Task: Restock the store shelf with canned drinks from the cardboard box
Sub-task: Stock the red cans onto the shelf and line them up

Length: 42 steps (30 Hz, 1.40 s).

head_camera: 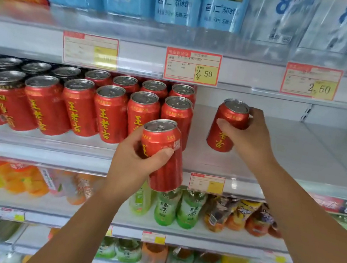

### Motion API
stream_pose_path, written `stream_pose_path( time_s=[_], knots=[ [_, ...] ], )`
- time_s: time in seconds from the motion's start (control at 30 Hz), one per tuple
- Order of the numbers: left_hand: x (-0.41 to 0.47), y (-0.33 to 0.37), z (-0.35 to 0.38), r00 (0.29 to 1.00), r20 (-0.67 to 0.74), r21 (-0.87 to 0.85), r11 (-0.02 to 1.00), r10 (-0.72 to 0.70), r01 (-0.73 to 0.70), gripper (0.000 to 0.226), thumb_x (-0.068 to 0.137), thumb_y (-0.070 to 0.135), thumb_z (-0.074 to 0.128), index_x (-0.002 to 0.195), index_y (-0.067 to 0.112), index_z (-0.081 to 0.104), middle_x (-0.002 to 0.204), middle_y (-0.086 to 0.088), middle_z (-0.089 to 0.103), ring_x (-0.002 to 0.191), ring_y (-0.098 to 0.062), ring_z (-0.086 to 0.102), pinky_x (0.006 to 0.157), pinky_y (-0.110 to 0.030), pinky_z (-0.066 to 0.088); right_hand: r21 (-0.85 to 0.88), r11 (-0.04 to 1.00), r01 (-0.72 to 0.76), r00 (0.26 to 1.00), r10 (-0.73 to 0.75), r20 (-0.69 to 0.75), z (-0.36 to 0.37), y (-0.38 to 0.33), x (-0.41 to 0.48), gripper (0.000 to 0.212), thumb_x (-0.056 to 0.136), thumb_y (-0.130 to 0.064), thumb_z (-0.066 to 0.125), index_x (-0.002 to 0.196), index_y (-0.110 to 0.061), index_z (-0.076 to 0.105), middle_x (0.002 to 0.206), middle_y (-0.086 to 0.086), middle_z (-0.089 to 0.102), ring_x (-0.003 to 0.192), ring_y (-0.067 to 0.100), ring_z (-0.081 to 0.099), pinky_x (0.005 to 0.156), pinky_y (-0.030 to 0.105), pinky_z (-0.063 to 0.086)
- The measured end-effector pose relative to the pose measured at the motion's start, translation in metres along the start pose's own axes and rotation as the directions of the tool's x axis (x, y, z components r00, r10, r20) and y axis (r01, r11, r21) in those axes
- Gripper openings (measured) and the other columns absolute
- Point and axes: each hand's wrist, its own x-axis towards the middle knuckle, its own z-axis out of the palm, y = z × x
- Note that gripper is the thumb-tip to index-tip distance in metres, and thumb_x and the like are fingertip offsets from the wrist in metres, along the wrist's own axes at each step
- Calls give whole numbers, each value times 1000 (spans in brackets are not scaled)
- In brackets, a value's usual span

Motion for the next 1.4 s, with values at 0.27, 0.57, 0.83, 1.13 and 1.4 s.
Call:
stream_pose_path(
  time_s=[0.27, 0.57, 0.83, 1.13, 1.4],
  knots=[
    [12, -8, 6, 997, -70, -36, 999, 17, -19, 39, 67, 46, 68, 101, 29, 65, 91, 11, 73, 88, -5, 69, 73, -19, 54, -110, 994, 11, 958, 21, 286, -14, 20, 15, 92, 74, -25, 82, 144, -26, 23, 131, 1, 53, 117, 18, 53, 100, 39, 45],
    [13, -17, 8, 993, -96, -5, 998, 68, -69, 37, 69, 50, 66, 98, 27, 64, 87, 13, 72, 85, -4, 69, 71, -18, 53, -144, 988, 56, 954, -11, 298, 23, 26, 88, 76, 81, -20, 76, 139, -9, 28, 136, 11, 51, 120, 25, 54, 94, 32, 44],
    [15, -21, 6, 991, -98, 32, 996, 86, -84, 38, 69, 51, 65, 98, 27, 65, 89, 9, 73, 87, -8, 70, 73, -21, 54, -124, 991, 50, 967, -17, 255, 58, 37, 144, 77, 85, -24, 73, 145, -14, 27, 137, 13, 52, 121, 28, 54, 97, 36, 45],
    [16, -19, 5, 994, -101, 35, 999, 34, -31, 45, 67, 51, 66, 104, 26, 64, 92, 10, 73, 92, -10, 70, 76, -26, 55, -182, 983, 9, 963, 41, 267, 58, 37, 143, 85, 85, -31, 72, 151, -15, 22, 145, 13, 45, 129, 28, 48, 103, 37, 40],
    [5, 3, 10, 996, -78, -9, 999, -41, 40, 44, 68, 42, 73, 108, 26, 65, 95, 12, 74, 91, -3, 69, 73, -16, 52, -122, 975, 186, 914, -126, 386, -9, 7, 24, 40, 91, -24, 64, 130, -24, 54, 118, -7, 64, 98, 6, 60, 72, 11, 46]
  ],
)
